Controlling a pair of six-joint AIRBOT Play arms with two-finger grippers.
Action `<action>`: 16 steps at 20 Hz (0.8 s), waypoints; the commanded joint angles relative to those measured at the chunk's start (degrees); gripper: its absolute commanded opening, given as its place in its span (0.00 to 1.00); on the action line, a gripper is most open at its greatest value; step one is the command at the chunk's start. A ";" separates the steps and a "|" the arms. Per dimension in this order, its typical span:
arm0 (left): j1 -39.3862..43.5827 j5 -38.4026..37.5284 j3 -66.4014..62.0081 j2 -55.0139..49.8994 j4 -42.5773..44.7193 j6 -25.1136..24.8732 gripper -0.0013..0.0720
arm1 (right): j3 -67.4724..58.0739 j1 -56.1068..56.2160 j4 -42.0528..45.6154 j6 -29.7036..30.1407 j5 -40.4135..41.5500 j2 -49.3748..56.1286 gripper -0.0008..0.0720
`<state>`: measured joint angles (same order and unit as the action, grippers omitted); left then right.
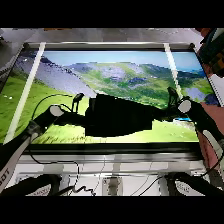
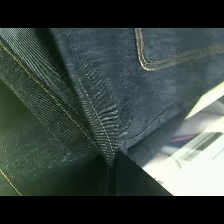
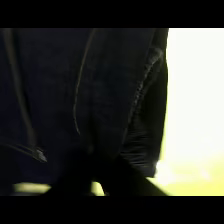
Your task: Fold the clothes and pants, and hang the long-sleeved shirts on hangers.
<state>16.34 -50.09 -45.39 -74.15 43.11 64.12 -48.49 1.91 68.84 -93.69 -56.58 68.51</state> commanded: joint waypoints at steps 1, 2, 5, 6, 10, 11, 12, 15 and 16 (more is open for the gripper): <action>1.49 2.32 0.02 -3.61 0.17 0.68 0.45 | 0.04 -1.55 3.21 6.40 -7.80 1.29 0.78; 1.36 2.36 0.02 -3.63 0.17 0.68 0.90 | -0.09 -1.55 3.23 6.38 -6.54 1.31 0.96; 1.07 2.34 -0.46 -3.63 0.17 0.66 0.97 | -1.40 -1.86 3.37 4.09 -1.57 2.05 0.96; 1.05 2.34 -0.59 -3.63 0.17 0.68 0.97 | -2.51 -2.73 2.75 2.62 -1.18 3.17 0.96; 1.05 2.34 -0.63 -3.63 0.17 0.68 0.97 | -7.58 -10.32 -8.52 5.66 -8.11 11.08 0.96; 1.05 2.32 -0.63 -3.63 0.17 0.68 0.97 | -8.07 -12.37 -12.24 8.72 -10.62 13.29 0.96; 1.05 2.32 -0.61 -3.63 0.17 0.66 0.96 | -8.00 -13.79 -14.93 11.72 -12.07 15.06 0.96; 1.05 2.32 -0.61 -3.65 0.17 0.66 0.97 | -8.00 -14.10 -17.33 17.84 -14.03 20.52 0.96; 1.05 2.34 -0.61 -3.65 0.20 0.66 0.96 | -8.00 -13.42 -18.53 19.82 -13.33 21.90 0.96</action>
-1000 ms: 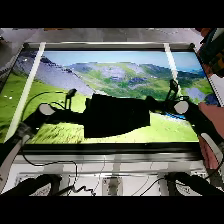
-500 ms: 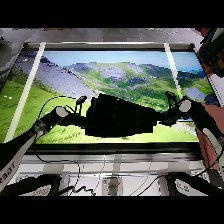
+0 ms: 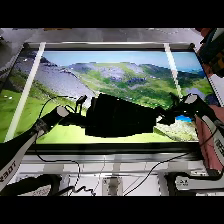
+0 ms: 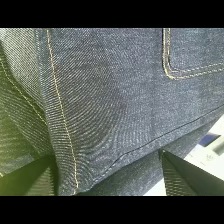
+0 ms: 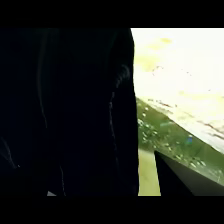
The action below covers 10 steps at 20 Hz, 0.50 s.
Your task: Fold the clothes and pants, and hang the long-sleeved shirts on hangers.
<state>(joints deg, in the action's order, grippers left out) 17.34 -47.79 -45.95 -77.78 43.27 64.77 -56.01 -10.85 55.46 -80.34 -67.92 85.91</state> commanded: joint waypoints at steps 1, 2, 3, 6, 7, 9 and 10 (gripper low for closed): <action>0.04 0.04 -0.04 -0.02 0.04 0.02 0.96 | -0.48 0.20 -7.56 9.01 -0.70 5.49 0.96; 0.04 0.04 -0.04 -0.02 0.04 0.00 0.97 | -0.48 1.16 -10.14 11.30 1.09 5.95 0.96; 0.04 0.07 -0.04 -0.02 0.04 0.00 0.96 | -0.48 2.47 -12.35 13.27 3.69 6.05 0.96; 0.04 0.07 -0.07 -0.02 0.07 -0.02 0.96 | -0.55 6.82 -13.86 14.67 10.86 5.53 0.33; -0.31 0.13 -0.28 -0.02 0.07 -0.48 0.96 | -0.81 7.91 -13.68 14.67 12.15 4.81 0.23; -1.53 -1.11 -2.58 0.63 3.41 -1.29 0.96 | -3.04 8.39 -12.72 14.14 11.89 2.25 0.12; -2.29 -2.40 -4.57 1.53 6.67 -1.29 0.96 | -4.31 8.13 -11.91 12.55 12.02 0.09 0.10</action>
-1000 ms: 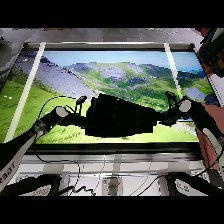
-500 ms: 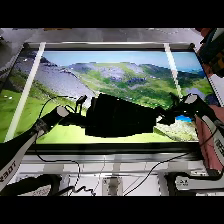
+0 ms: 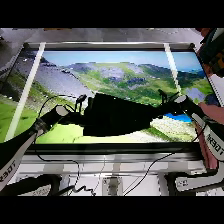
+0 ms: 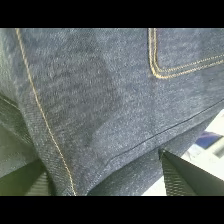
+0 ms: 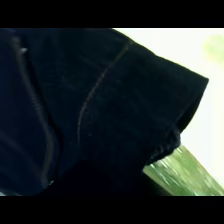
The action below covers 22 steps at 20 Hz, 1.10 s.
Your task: Fold the clothes and pants, and hang the long-sleeved shirts on hangers.
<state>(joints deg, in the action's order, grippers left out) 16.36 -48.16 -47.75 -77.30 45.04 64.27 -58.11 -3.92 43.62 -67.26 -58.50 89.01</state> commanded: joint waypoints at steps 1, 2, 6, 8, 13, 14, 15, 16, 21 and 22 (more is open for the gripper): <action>-2.12 -3.78 -5.01 2.21 8.31 -0.76 0.96 | -3.72 0.76 1.99 -2.67 3.23 -5.99 0.06; -2.97 -5.75 -7.39 3.69 11.30 -0.76 0.96 | -5.22 0.17 4.81 -5.33 3.98 -9.14 0.06; -6.69 -8.90 -15.74 13.29 16.31 -0.79 0.96 | -11.32 -5.57 22.43 -21.20 5.62 -23.32 0.06; -8.26 -8.35 -17.73 19.28 16.31 -0.79 0.96 | -13.31 -11.39 31.19 -30.29 4.17 -30.25 0.06; -9.94 -6.08 -17.86 32.28 16.31 -0.79 0.96 | -13.97 -31.04 45.11 -45.27 -9.07 -42.21 0.06; -9.92 -6.10 -17.86 33.94 16.28 -0.79 0.96 | -13.97 -35.52 47.63 -46.84 -12.92 -43.41 0.06; -9.92 -6.10 -17.86 35.17 16.24 -0.76 0.96 | -13.73 -39.63 49.64 -47.93 -16.44 -44.17 0.06; -9.92 -6.10 -17.86 36.28 16.24 -0.76 0.96 | -13.44 -44.09 51.56 -48.39 -20.46 -44.70 0.06; -9.92 -6.10 -17.84 38.07 16.26 -0.76 0.96 | -10.10 -59.82 53.79 -49.70 -30.47 -44.70 0.13; -9.92 -6.10 -17.84 38.05 16.26 -0.76 0.96 | -9.53 -60.41 53.44 -51.76 -30.38 -44.72 0.42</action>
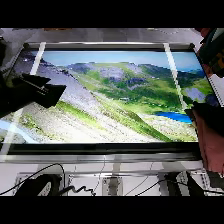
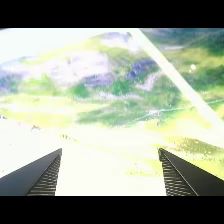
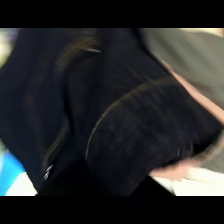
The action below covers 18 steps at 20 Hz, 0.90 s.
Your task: Fold the clothes and pants, and hang the long-sleeved shirts on hangers.
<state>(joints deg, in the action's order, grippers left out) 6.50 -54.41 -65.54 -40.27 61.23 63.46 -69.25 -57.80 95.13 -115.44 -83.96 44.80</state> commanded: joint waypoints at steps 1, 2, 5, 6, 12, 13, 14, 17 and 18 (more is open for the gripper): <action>-0.07 0.15 -0.04 1.03 0.07 0.04 0.96 | 2.10 -6.40 0.92 -4.04 -4.61 -0.46 0.69; -0.07 0.15 -0.04 1.03 0.07 0.04 0.96 | 2.67 -6.40 -0.66 -3.85 -3.98 -0.42 0.71; -0.07 0.15 -0.04 1.03 0.07 0.04 0.96 | 3.98 -5.95 -4.20 -3.85 -3.21 -0.46 0.55; -0.07 0.15 -0.04 1.03 0.07 0.04 0.96 | 4.28 -4.46 -4.57 -3.34 -3.06 -0.46 0.35; -0.07 0.15 -0.04 1.03 0.07 0.04 0.96 | 4.68 22.71 -3.82 18.91 5.31 -0.44 0.06; -0.07 0.15 -0.04 1.03 0.07 0.04 0.96 | 4.68 28.89 -2.25 24.61 5.88 -0.44 0.06; -0.07 0.15 -0.04 1.03 0.07 0.04 0.96 | 4.68 34.36 -0.07 27.82 6.73 -0.44 0.06; -0.07 0.15 -0.04 1.03 0.07 0.04 0.96 | 4.68 46.18 2.32 28.98 12.20 -0.46 0.06; -0.07 0.15 -0.04 1.03 0.07 0.04 0.96 | 4.68 48.39 1.70 28.98 13.97 -0.46 0.06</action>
<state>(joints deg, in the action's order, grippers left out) 6.50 -54.26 -65.54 -39.29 61.30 63.51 -64.62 -19.33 95.26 -91.39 -75.42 44.36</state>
